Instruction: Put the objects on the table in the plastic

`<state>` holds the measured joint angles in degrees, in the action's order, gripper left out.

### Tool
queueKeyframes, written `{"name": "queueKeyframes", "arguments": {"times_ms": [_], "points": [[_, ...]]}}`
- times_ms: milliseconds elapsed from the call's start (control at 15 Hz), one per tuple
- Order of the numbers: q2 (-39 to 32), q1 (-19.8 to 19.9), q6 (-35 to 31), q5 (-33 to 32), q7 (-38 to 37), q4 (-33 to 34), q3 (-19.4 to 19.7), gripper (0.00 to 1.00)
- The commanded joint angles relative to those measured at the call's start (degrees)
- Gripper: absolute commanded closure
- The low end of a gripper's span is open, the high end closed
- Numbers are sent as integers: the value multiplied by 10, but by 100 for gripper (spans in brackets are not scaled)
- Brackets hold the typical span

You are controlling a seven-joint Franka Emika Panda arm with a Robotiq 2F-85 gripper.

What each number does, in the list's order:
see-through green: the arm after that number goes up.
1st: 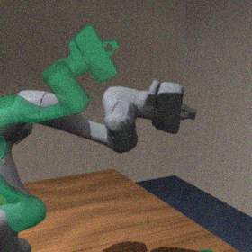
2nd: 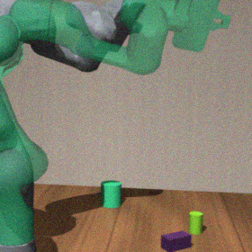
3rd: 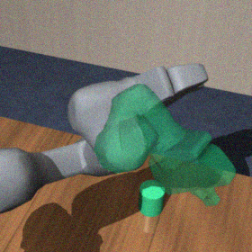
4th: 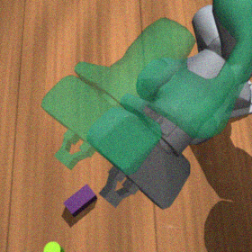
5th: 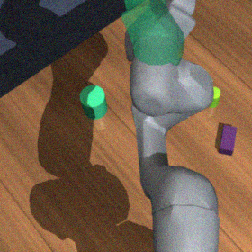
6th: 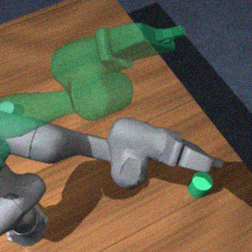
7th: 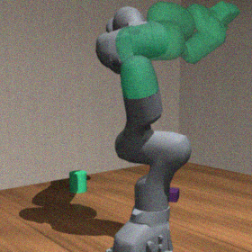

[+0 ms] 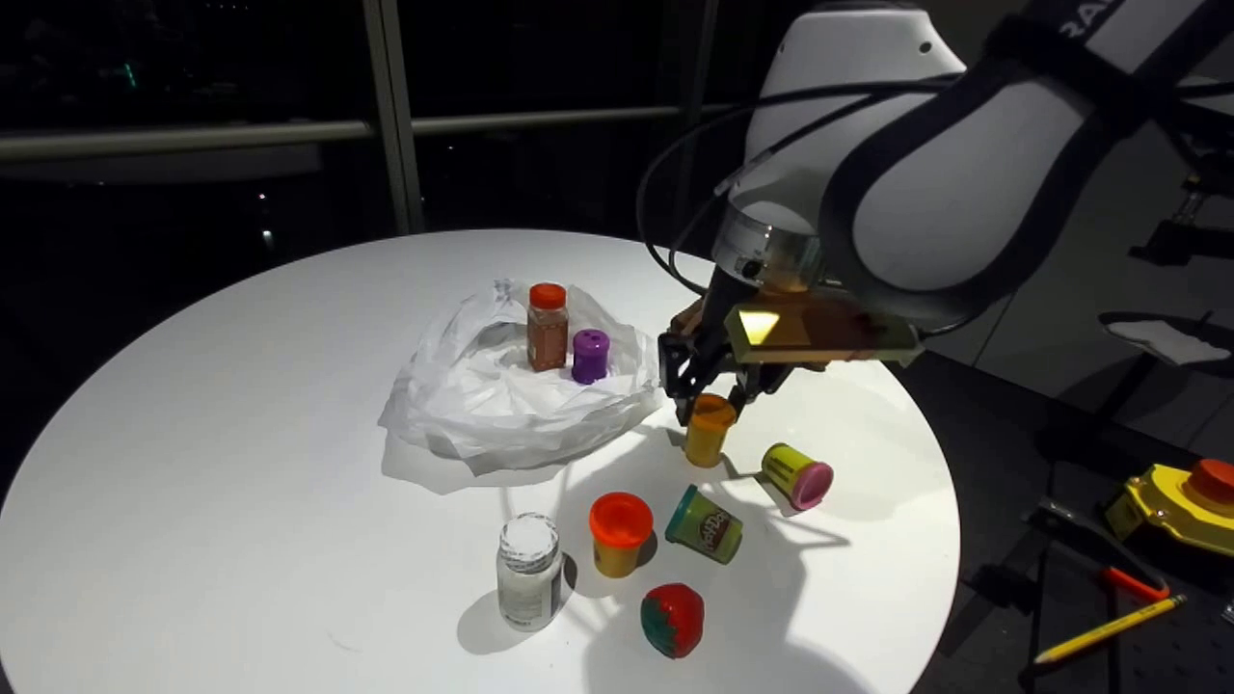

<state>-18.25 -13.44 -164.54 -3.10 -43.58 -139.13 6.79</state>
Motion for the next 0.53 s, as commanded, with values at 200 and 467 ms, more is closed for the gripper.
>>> {"name": "queueKeyframes", "arguments": {"times_ms": [200, 467], "points": [[73, -13, 89, -95, -38, 114, 11, 72], [10, 4, 90, -76, -31, 183, -12, 72]]}}
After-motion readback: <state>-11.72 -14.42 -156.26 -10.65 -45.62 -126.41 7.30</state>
